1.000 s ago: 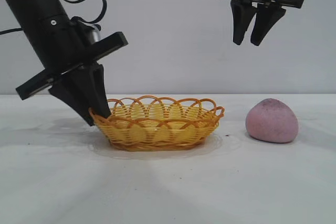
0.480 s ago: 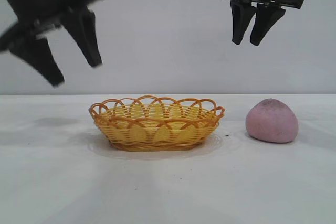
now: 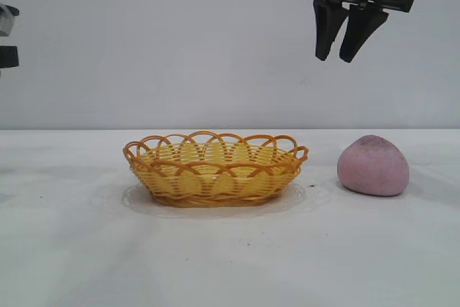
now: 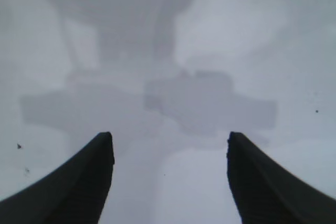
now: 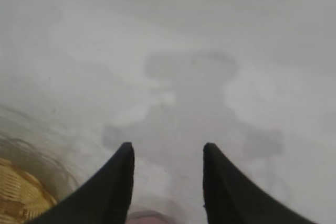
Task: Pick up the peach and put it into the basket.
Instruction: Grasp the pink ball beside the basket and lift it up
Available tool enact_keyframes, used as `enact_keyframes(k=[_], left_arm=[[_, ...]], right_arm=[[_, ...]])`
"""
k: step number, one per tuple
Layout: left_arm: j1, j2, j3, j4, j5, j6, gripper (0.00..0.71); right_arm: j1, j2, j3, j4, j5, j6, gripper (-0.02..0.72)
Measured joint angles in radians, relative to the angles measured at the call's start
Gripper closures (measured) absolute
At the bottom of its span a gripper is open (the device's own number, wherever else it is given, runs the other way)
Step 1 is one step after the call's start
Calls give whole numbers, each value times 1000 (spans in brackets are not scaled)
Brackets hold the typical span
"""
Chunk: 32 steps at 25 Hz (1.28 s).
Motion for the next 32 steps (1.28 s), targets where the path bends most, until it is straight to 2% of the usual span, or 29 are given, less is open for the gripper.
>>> enact_keyframes(k=[4,9,16,20,24,32], left_arm=[[0,-200,103,0,-70,-37,255],[-48,-653,301,38,-51,-58,255],[-52,-1292,531,70,168,-88,255],[-52,-1561,588,90,341,-101,255],[-52,-1704,593,92,376,-105,255],[-52,-1723,597,85,375,-82,255]], right_arm=[[0,0,0,2,4,0,398],[0,0,0,12,6,-5,398],[0,0,0,41,4,-21,398],[0,0,0,47,9,-23,398],[0,0,0,58,34,-38,398],[0,0,79,74,50,-42,398]])
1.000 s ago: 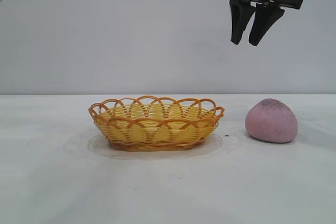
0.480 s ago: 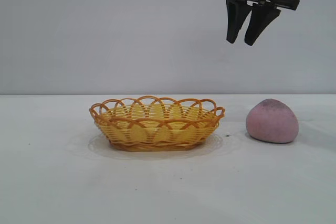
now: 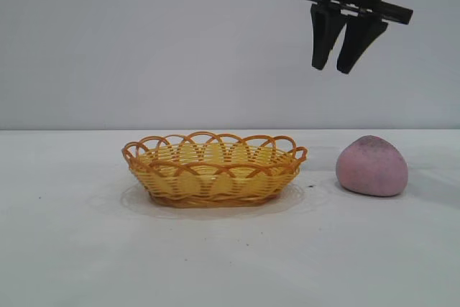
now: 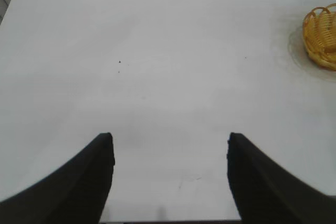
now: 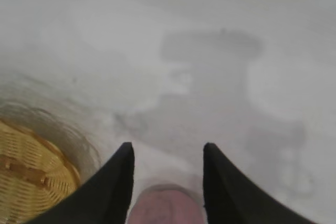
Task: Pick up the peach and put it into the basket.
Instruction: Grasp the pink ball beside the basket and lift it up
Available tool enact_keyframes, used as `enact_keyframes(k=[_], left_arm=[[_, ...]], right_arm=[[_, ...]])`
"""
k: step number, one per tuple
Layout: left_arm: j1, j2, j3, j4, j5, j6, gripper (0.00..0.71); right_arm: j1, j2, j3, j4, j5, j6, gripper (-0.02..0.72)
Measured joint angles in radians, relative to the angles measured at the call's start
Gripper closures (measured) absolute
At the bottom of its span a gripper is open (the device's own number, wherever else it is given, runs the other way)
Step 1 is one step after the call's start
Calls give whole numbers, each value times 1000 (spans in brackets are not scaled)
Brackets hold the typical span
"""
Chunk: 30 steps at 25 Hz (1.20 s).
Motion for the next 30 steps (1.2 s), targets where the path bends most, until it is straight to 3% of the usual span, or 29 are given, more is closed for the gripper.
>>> enact_keyframes(k=[3,4,16,20,25,26,27,30], left_arm=[[0,0,0,-2,0,7,255],[0,0,0,-2,0,7,309],[0,0,0,-18,-2,9,310],[0,0,0,-20,-2,9,310],[0,0,0,-20,-2,9,310],[0,0,0,-20,-2,9,310],[0,0,0,-20,-2,9,310],[0,0,0,-20,-2,9,310]], right_arm=[[0,0,62,0,0,0,398],[0,0,76,0,-2,0,398],[0,0,156,-14,80,0,398],[0,0,273,-19,55,-2,398],[7,-31,350,-19,-55,-40,652],[18,-52,352,-19,-78,-44,648],[34,-81,352,-19,-96,-44,703],[102,-171,320,-17,-131,-54,703]])
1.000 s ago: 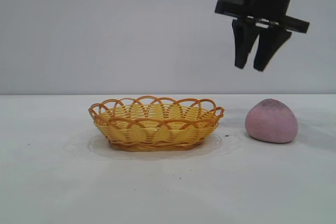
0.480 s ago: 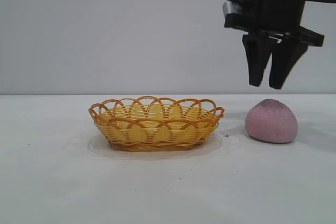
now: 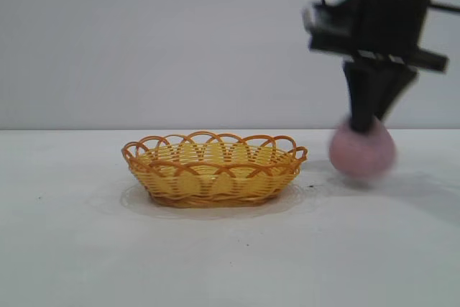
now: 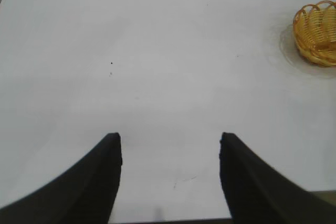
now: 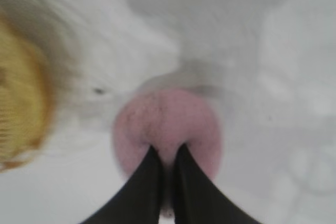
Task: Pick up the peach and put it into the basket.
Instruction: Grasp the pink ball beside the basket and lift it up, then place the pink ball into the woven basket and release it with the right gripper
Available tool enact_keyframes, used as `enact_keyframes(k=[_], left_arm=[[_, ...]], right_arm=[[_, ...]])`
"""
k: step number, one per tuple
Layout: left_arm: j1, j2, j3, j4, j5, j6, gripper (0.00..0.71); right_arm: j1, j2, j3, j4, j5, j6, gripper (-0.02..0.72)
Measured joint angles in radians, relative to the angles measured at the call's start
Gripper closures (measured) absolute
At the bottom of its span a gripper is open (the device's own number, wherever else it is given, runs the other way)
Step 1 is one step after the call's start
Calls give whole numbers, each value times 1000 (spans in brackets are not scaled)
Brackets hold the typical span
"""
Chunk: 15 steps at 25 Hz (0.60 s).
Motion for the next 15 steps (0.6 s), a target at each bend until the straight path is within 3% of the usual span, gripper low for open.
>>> enact_keyframes(k=[8,15], left_arm=[[0,0,0,0,0,0,310],[0,0,0,0,0,0,310]], right_arm=[[210,-38,-60,17,-74,-5,703],[242,110,-60,20,-89,4,703]])
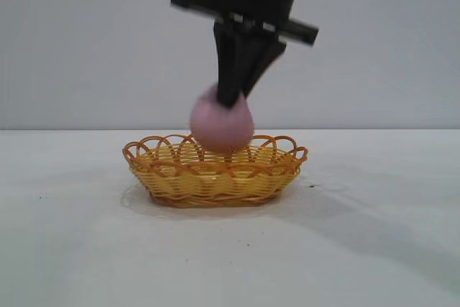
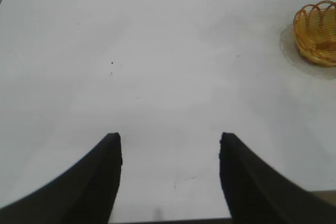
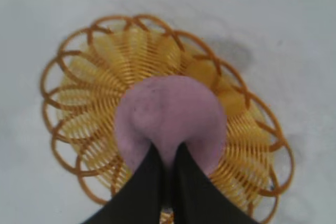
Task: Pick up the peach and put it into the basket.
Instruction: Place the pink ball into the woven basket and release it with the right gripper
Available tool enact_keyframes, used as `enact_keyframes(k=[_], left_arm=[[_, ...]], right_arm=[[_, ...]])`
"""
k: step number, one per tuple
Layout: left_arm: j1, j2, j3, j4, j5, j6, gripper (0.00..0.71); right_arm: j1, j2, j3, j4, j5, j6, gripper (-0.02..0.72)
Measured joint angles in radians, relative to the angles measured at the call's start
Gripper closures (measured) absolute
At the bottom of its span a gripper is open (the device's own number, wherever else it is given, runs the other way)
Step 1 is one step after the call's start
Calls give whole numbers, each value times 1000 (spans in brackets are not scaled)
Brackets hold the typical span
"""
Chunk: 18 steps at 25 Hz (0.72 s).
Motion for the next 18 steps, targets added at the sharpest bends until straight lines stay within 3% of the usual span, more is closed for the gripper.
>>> enact_keyframes(k=[4,5,6,11,13,18], left_arm=[[0,0,0,0,0,0,310],[0,0,0,0,0,0,310],[0,0,0,-2,0,0,310],[0,0,0,-2,0,2,310],[0,0,0,-2,0,2,310],[0,0,0,-3,0,2,310]], right_arm=[[2,29,0,0,-21,11,703],[2,33,0,1,-28,19,648],[2,35,0,1,-32,29,648],[2,18,0,-6,-33,70,395],[2,-15,0,-15,-22,72,341],[-45,-173,0,-86,4,119,332]])
